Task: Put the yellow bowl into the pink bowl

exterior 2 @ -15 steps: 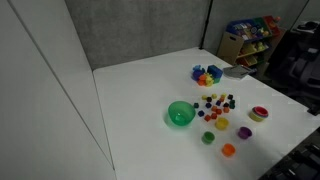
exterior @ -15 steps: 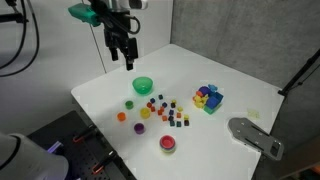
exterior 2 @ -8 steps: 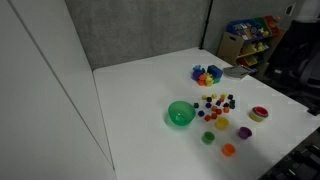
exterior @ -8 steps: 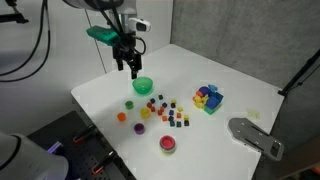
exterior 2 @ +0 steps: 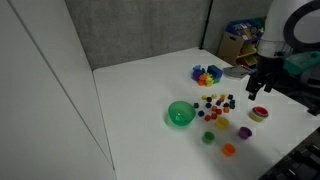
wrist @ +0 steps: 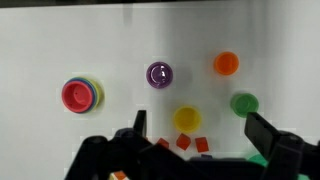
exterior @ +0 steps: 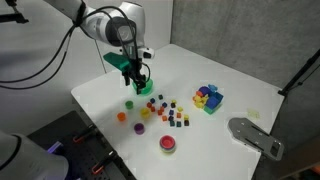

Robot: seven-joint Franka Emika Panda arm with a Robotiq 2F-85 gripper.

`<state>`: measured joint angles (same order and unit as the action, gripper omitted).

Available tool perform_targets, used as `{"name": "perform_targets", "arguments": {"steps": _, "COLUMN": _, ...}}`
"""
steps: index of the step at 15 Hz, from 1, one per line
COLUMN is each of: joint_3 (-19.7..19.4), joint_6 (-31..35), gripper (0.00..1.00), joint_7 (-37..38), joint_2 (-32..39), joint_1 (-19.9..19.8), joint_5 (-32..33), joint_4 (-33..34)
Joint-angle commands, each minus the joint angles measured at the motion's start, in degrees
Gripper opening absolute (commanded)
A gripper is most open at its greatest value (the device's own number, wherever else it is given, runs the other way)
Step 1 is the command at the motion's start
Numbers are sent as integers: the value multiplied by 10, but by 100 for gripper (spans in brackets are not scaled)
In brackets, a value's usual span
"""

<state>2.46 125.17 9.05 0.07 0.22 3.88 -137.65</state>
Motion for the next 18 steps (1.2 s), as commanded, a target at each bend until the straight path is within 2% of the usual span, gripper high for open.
{"name": "perform_targets", "arguments": {"steps": 1, "joint_3": -4, "joint_6": 69, "gripper": 100, "joint_7": 30, "joint_2": 61, "joint_1": 6, "joint_5": -1, "joint_4": 8}}
{"name": "perform_targets", "arguments": {"steps": 5, "joint_3": -10, "joint_6": 143, "gripper": 100, "joint_7": 51, "joint_2": 112, "joint_1": 8, "joint_5": -19, "joint_4": 9}}
{"name": "perform_targets", "arguments": {"steps": 10, "joint_3": -12, "joint_6": 148, "gripper": 100, "joint_7": 39, "joint_2": 117, "joint_1": 10, "joint_5": -25, "joint_4": 4}}
{"name": "perform_targets", "arguments": {"steps": 11, "joint_3": -19, "joint_6": 163, "gripper": 100, "joint_7": 61, "joint_2": 123, "joint_1": 15, "joint_5": -5, "joint_4": 6}}
{"name": "perform_targets", "arguments": {"steps": 12, "joint_3": -24, "joint_6": 194, "gripper": 100, "joint_7": 74, "joint_2": 140, "joint_1": 15, "joint_5": -1, "joint_4": 13}}
{"name": "perform_targets", "arguments": {"steps": 18, "joint_3": -35, "joint_6": 265, "gripper": 100, "joint_7": 50, "joint_2": 231, "joint_1": 5, "joint_5": -50, "joint_4": 60}}
